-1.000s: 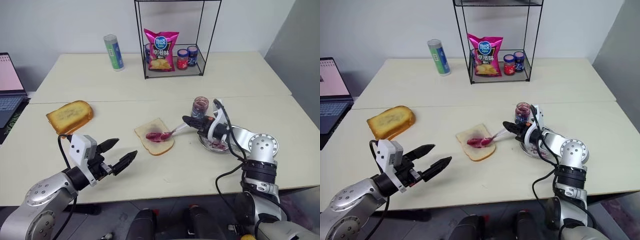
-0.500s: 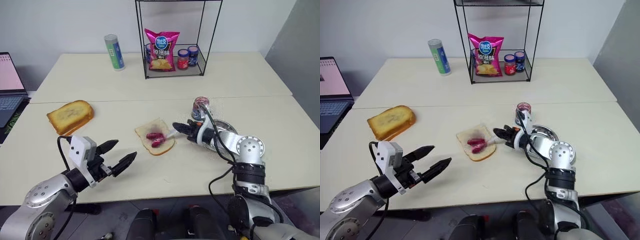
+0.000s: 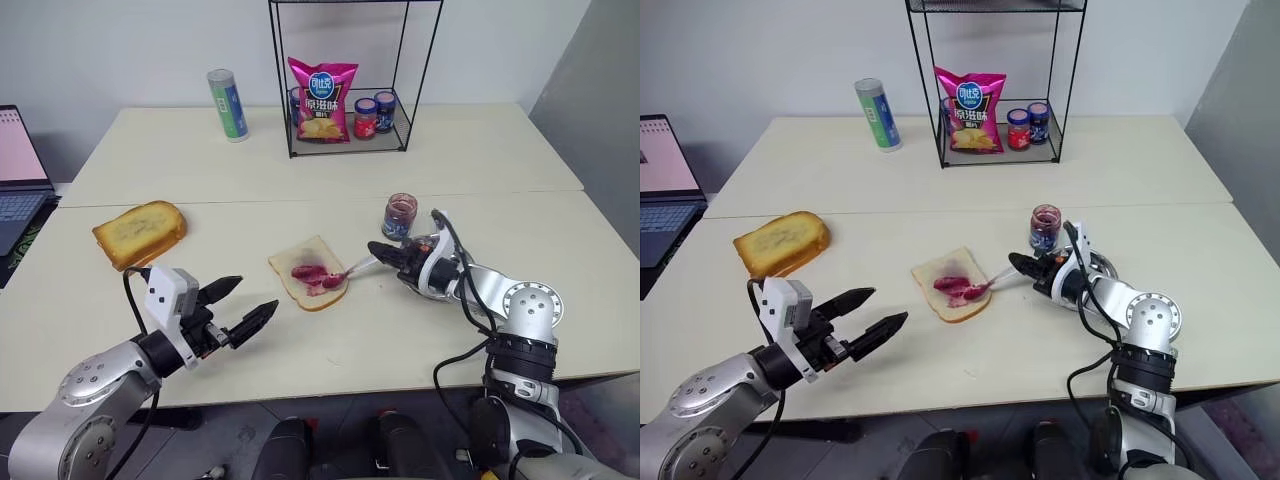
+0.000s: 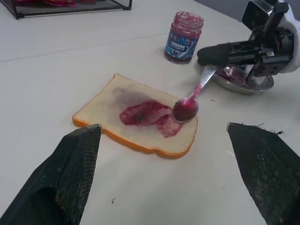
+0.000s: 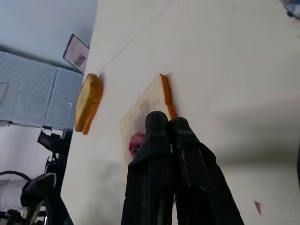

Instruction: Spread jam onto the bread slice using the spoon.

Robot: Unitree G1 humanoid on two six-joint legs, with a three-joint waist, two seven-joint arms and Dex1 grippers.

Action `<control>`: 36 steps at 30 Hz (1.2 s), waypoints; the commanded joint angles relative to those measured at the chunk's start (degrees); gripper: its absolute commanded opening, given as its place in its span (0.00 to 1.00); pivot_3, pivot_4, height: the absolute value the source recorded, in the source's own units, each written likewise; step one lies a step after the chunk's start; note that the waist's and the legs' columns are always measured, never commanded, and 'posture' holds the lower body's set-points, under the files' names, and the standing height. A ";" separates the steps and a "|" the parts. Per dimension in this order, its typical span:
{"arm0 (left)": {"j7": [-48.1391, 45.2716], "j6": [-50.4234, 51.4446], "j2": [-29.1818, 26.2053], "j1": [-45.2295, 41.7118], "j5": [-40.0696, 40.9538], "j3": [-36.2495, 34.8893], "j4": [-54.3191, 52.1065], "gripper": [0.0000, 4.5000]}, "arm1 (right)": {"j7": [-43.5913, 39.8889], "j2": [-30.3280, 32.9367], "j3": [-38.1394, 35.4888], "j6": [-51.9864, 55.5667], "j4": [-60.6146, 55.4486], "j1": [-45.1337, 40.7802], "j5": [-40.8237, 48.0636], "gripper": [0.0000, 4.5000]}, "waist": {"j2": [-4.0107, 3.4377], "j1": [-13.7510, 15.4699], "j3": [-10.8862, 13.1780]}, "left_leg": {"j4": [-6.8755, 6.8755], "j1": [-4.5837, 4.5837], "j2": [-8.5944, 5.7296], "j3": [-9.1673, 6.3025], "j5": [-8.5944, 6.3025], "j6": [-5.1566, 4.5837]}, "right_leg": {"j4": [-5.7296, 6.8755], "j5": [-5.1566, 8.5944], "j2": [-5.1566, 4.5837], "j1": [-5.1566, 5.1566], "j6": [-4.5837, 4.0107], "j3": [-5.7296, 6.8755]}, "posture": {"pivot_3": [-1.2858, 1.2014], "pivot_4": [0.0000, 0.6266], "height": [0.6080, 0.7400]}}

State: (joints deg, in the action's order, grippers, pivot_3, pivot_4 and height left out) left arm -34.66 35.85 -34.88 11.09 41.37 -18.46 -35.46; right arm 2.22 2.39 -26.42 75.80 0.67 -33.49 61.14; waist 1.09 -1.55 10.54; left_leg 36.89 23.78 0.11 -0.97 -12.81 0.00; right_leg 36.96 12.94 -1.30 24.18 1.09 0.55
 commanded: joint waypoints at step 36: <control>-23.21 -7.12 3.19 -43.77 -16.88 34.93 22.96 1.00 | -6.78 28.38 -7.66 -20.10 -0.53 15.66 4.90 0.01 | -0.09 -0.01 0.11 | 0.03 0.08 -0.11 0.25 -0.02 -0.04 | -0.04 -0.03 0.08 0.02 0.17 -0.15 | 0.52 0.24 1.00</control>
State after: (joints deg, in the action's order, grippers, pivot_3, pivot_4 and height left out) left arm -57.39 29.75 -32.05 -32.63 24.86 17.21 -11.33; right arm -1.80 29.29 -33.32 56.68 -0.28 -17.11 66.32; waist 1.00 -1.56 10.65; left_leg 36.92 23.86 -0.01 -0.73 -12.82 -0.04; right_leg 36.93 12.91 -1.21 24.19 1.25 0.41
